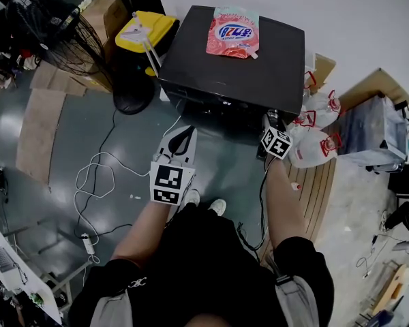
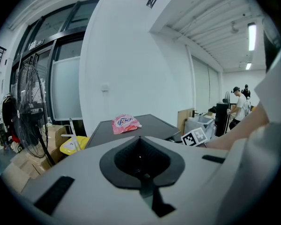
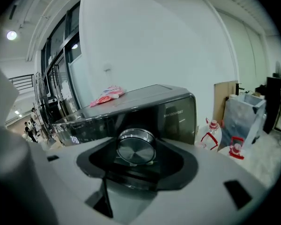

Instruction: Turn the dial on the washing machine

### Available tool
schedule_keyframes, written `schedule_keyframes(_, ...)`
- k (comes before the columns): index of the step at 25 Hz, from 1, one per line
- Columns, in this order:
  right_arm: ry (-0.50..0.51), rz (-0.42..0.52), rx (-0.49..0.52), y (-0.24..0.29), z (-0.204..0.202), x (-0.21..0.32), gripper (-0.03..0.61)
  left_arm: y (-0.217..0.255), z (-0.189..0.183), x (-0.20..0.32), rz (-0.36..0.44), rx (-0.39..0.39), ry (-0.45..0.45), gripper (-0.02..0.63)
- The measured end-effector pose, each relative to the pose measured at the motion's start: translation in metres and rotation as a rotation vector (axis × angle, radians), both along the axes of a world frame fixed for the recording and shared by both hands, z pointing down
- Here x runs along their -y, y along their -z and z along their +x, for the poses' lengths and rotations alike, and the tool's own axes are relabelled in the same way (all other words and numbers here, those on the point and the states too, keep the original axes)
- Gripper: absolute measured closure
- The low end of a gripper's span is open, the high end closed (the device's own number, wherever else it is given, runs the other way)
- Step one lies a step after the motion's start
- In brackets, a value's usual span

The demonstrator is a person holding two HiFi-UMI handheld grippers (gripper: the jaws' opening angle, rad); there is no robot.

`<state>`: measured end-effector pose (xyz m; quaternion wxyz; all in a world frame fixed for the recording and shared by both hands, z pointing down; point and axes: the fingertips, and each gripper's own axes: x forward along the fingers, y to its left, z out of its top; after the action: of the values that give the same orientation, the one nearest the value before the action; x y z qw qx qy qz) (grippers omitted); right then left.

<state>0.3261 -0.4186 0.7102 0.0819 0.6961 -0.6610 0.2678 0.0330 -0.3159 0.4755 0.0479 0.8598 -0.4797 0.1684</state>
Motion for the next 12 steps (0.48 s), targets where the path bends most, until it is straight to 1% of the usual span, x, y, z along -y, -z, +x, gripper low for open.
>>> schedule_keyframes(2, -0.010, 0.012, 0.050, -0.001, 0.002, 0.000, 0.315, 0.000, 0.000, -0.001, 0.003, 0.000, 0.000, 0.621)
schedule_keyframes(3, -0.021, 0.022, 0.101, -0.002, 0.003, 0.001, 0.314, 0.000, 0.000, -0.001, 0.003, 0.001, 0.000, 0.621)
schedule_keyframes(7, -0.096, 0.065, 0.363, -0.007, 0.006, -0.002, 0.314, 0.000, -0.003, -0.002, 0.001, 0.002, 0.002, 0.621)
schedule_keyframes(10, -0.169, 0.111, 0.586, -0.009, 0.006, -0.004, 0.314, 0.001, -0.002, -0.004, 0.004, 0.002, 0.002, 0.621)
schedule_keyframes(11, -0.194, 0.126, 0.641, -0.010, 0.007, -0.005, 0.314, 0.001, 0.000, -0.004, 0.004, 0.002, 0.000, 0.621)
schedule_keyframes(12, -0.213, 0.136, 0.672, -0.011, 0.008, -0.005, 0.314, 0.001, 0.001, -0.004, 0.004, 0.003, -0.003, 0.621)
